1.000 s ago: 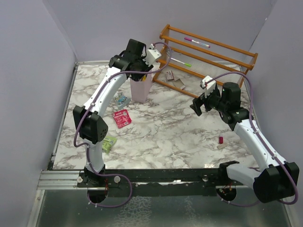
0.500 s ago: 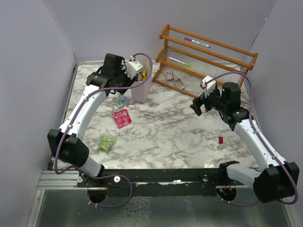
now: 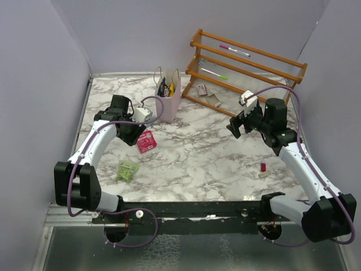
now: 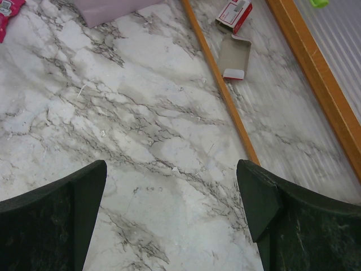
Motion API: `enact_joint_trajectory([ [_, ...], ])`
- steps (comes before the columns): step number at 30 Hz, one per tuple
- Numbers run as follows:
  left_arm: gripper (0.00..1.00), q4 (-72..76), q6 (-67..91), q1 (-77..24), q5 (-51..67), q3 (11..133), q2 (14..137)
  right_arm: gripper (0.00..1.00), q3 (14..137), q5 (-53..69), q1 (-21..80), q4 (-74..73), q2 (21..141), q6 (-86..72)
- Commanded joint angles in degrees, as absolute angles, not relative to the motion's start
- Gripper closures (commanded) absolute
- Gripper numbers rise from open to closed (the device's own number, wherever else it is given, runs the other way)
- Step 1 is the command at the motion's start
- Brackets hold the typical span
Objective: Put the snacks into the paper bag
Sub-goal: Place the snack in the paper bag, then pick up the snack from the center of the board.
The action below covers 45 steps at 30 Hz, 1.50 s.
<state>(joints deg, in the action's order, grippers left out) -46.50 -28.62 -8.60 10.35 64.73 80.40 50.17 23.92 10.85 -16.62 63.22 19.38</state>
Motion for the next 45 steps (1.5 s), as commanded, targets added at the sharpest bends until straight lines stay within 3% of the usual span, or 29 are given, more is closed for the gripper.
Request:
enact_joint_trajectory([
  [1, 0.51, -51.03, -32.60, -7.03, 14.42, 60.57, 79.70, 0.01, 50.00, 25.47, 10.57, -16.87, 63.15, 19.95],
  [15, 0.32, -57.50, -41.74, -4.40, 11.41, 50.35, 80.02, 0.01, 50.02, 25.64, 10.58, -16.96, 62.85, 20.02],
  [24, 0.32, -54.95, -42.88, -4.37, 10.09, 46.35, 83.00, 0.01, 50.01, 25.44, 10.57, -16.88, 62.82, 20.04],
  [32, 0.48, -52.19, -42.15, -4.35, 10.98, 44.78, 84.56, 0.01, 49.95, 25.39, 10.57, -16.90, 63.06, 20.13],
  [45, 0.91, -51.25, -40.50, -4.39, 14.49, 47.10, 85.99, 0.01, 50.01, 25.36, 10.62, -16.96, 63.19, 20.21],
])
